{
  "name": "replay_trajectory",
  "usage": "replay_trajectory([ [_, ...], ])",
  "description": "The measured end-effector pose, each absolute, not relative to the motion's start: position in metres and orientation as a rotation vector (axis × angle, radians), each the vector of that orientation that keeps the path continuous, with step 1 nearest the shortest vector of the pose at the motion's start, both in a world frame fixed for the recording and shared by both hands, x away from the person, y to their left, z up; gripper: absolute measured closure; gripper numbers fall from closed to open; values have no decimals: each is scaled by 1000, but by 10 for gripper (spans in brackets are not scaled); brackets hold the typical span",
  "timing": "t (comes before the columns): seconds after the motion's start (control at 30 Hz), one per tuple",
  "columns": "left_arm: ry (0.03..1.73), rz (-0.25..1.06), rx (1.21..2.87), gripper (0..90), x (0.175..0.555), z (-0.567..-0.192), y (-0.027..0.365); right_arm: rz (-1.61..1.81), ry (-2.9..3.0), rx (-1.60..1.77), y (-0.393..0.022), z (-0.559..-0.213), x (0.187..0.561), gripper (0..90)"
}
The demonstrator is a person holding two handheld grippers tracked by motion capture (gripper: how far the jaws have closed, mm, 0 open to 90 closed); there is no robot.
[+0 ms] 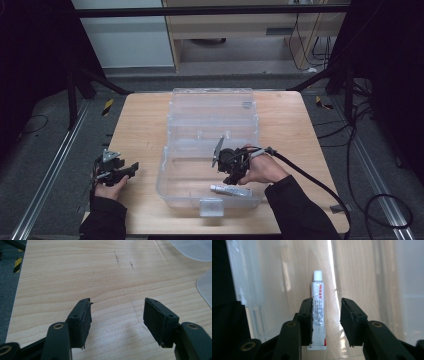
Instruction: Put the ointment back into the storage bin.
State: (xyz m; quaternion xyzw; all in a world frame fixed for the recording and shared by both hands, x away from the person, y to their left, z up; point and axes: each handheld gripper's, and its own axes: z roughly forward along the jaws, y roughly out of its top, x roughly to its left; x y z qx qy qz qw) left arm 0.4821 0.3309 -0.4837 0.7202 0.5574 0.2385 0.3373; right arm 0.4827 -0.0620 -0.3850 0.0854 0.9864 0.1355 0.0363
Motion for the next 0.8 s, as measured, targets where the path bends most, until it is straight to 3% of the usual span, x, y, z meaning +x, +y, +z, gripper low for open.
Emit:
replay_trajectory([
  [0.47,1454,620,1872,392,482,-483,331,817,2792,510,-107,-346,481,509],
  [0.8,1453,616,1868,397,482,-483,331,1087,2484,745,-163,-336,477,354],
])
